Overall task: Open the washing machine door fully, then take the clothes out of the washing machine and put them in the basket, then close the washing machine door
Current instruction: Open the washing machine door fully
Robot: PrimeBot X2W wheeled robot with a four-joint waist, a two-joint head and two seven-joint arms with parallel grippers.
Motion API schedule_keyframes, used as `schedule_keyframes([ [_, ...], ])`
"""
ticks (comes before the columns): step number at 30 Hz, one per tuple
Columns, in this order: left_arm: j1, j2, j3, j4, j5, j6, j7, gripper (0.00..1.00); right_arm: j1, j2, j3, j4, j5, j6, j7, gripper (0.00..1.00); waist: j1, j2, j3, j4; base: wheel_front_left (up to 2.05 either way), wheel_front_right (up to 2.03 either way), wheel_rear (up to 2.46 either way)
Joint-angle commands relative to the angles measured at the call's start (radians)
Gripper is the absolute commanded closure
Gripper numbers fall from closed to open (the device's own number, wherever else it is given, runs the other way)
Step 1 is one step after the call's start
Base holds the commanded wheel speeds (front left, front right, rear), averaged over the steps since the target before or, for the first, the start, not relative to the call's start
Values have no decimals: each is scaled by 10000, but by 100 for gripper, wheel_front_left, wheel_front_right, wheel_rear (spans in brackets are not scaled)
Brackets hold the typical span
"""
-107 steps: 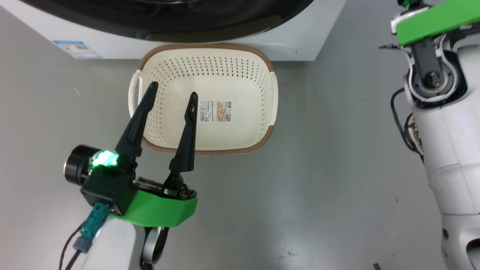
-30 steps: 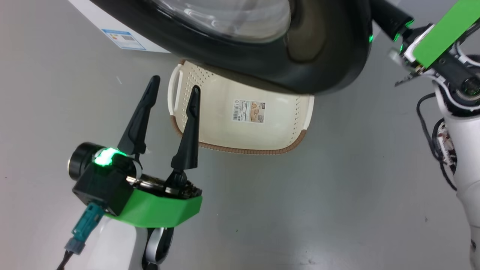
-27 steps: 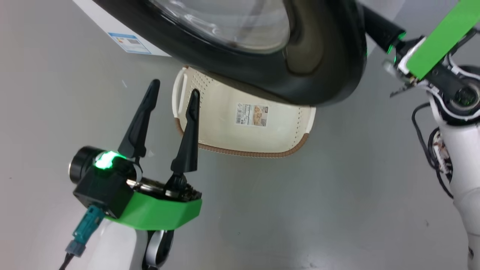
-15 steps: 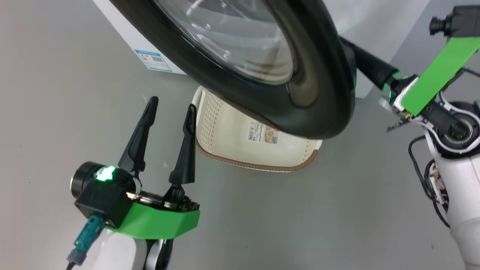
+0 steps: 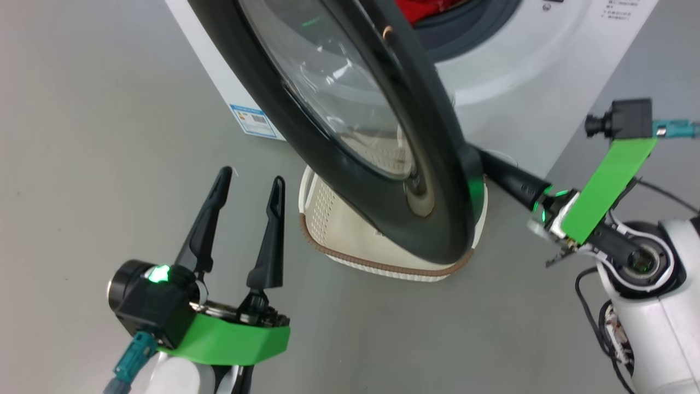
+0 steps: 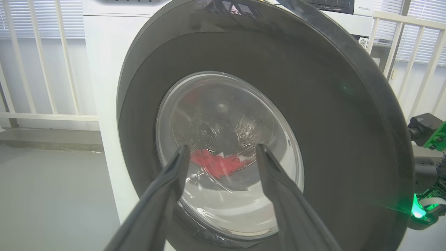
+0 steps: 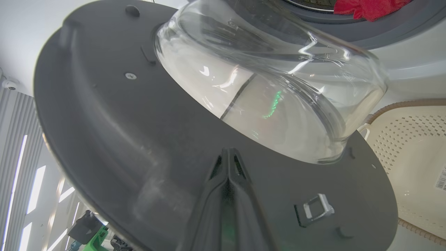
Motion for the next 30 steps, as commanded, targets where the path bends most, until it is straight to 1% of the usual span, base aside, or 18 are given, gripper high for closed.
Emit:
schedule_keyframes([
  [1, 90, 166, 348, -195, 29, 24, -49, 0, 220, 185, 177, -370, 84, 77, 155, 100, 0, 0, -237, 129, 0, 0, 0],
  [5, 312, 166, 349, -167, 48, -14, -49, 0, 686, 373, 254, -541, 100, 77, 443, 100, 0, 0, -459, 224, 0, 0, 0],
  [13, 571, 166, 363, -52, -10, 56, -49, 0, 1308, 778, 398, -730, 98, 77, 787, 100, 0, 0, -818, 533, 0, 0, 0],
  [20, 673, 166, 412, 75, 14, 88, -49, 0, 1448, 1012, 442, -741, 43, 77, 876, 100, 0, 0, -988, 930, 0, 0, 0],
  [30, 790, 166, 386, 282, -27, 194, -49, 0, 1497, 1157, 594, -714, 35, 77, 979, 100, 0, 0, -1128, 1469, 0, 0, 0],
])
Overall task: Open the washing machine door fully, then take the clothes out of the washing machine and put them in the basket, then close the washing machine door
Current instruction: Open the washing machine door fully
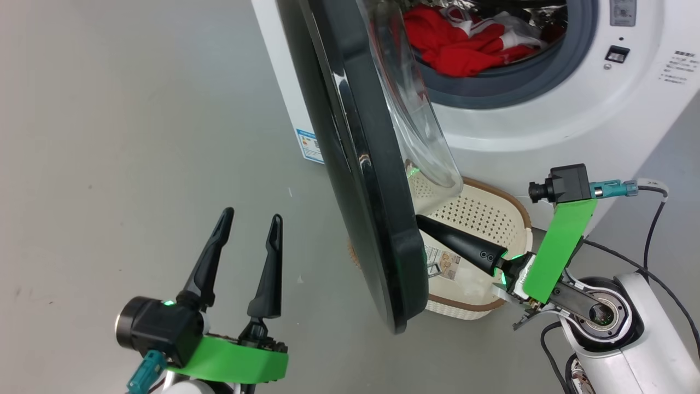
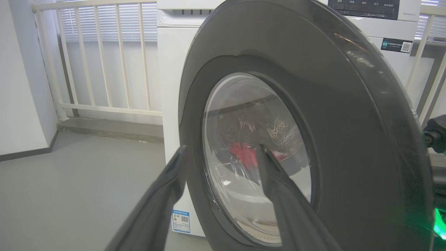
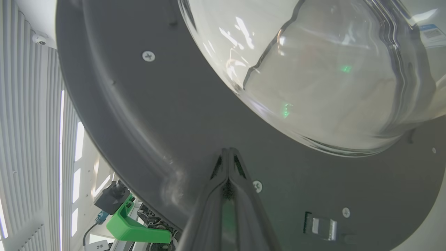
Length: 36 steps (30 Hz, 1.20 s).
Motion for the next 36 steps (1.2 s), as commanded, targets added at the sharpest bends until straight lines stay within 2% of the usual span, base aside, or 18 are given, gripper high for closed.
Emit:
schedule_keyframes([
  [1, -40, 149, 357, -168, -13, 93, -49, 0, -17, 231, 315, -307, -26, 77, 82, 100, 0, 0, -62, 169, 0, 0, 0],
  [19, 50, 151, 313, 220, -151, 275, -17, 0, -11, 286, 1109, -127, 394, 77, -124, 100, 0, 0, -272, 910, 0, 0, 0],
  [36, 236, 207, 375, 176, -367, 482, 65, 0, -780, 288, 2091, 496, 818, 77, -396, 100, 0, 0, -167, 970, 0, 0, 0],
])
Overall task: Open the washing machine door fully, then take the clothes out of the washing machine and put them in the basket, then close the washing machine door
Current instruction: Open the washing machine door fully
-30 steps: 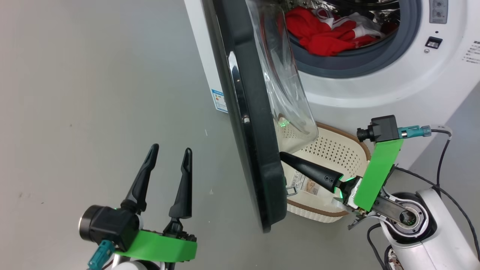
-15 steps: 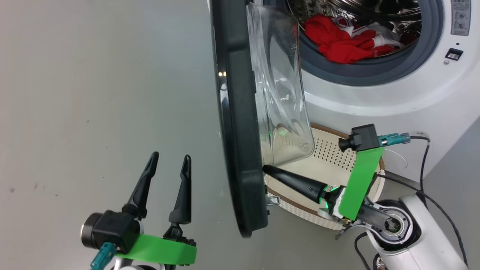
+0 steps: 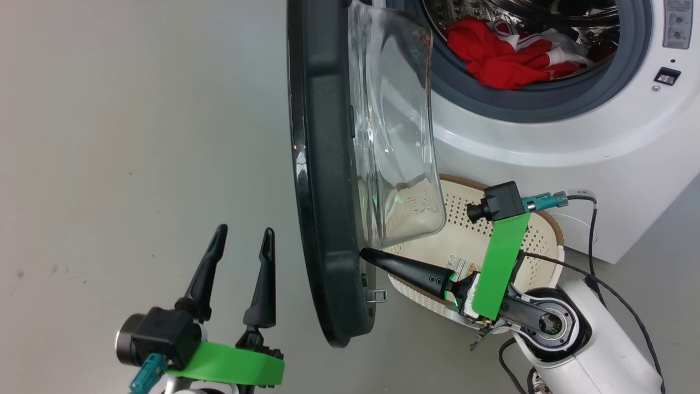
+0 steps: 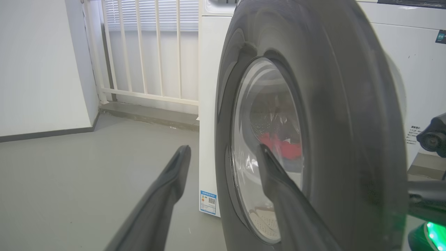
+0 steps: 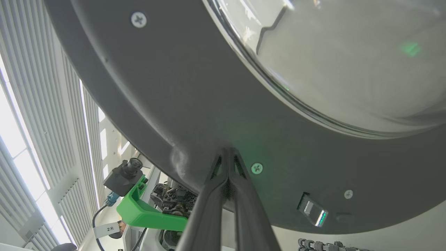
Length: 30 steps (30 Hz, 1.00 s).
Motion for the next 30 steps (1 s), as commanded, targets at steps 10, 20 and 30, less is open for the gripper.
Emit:
schedule_keyframes([
  [10, 44, 187, 320, -353, -159, 164, -5, 0, -615, 225, 526, -62, 204, 77, -168, 100, 0, 0, 50, 10, 0, 0, 0],
  [20, 74, 226, 296, -385, -229, 215, -17, 0, -670, 165, 525, -31, -308, 77, -473, 100, 0, 0, 22, -2, 0, 0, 0],
  [30, 152, 264, 393, -549, -348, 232, -78, 0, -394, -293, 569, -700, -3181, 77, -2750, 0, 0, 0, -157, -31, 0, 0, 0],
])
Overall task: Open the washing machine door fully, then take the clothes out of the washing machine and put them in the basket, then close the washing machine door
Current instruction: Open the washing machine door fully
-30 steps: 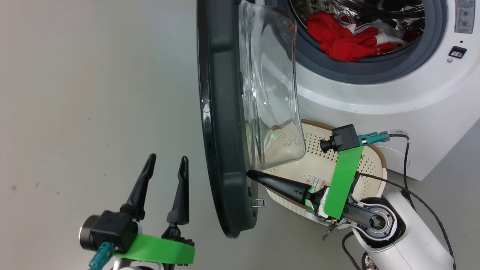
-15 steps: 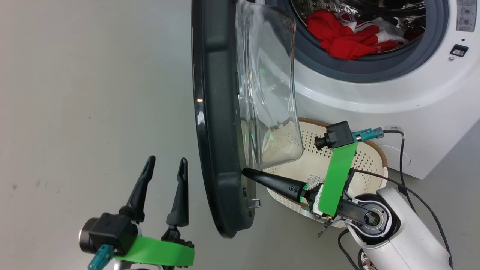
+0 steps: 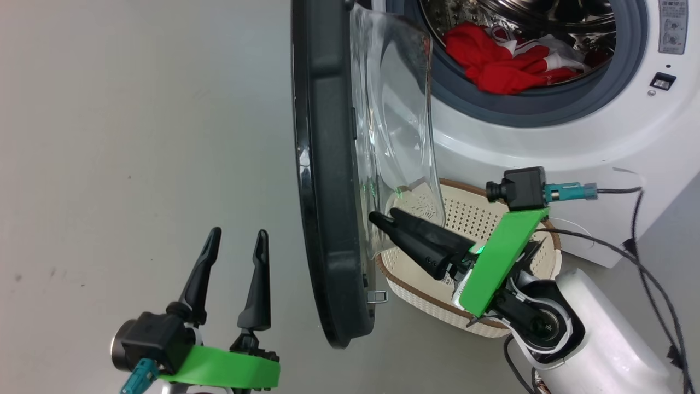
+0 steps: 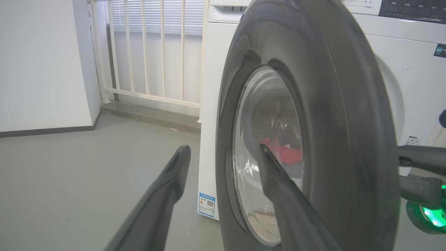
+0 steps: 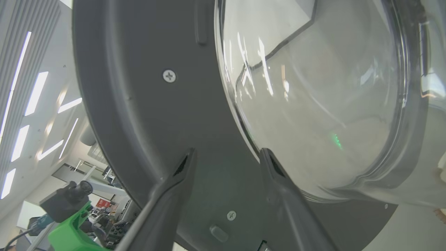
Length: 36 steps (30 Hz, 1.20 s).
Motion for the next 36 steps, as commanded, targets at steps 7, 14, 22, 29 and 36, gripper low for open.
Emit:
schedule_keyframes([
  [7, 74, 141, 561, -387, 15, 136, -120, 0, 53, -337, 771, -516, -2725, 77, -2234, 0, 0, 0, -216, -39, 0, 0, 0],
  [14, 332, 162, 570, -588, 233, 39, -132, 0, 410, -398, 857, -285, -5162, 77, -4394, 0, 0, 0, -385, -80, 0, 0, 0],
  [22, 461, 201, 603, -808, 691, -45, -134, 0, 1072, 250, -628, 191, -8523, 77, -6419, 0, 0, 0, -453, -108, 0, 0, 0],
  [29, 544, 144, 755, -1022, 825, -102, -134, 0, 1822, 584, -2101, -234, -10350, 77, -6843, 0, 0, 0, -519, -122, 0, 0, 0],
  [36, 555, 91, 864, -954, 859, -142, -135, 0, 2665, 596, -2549, -759, -10247, 77, -6890, 0, 0, 0, -540, -128, 0, 0, 0],
])
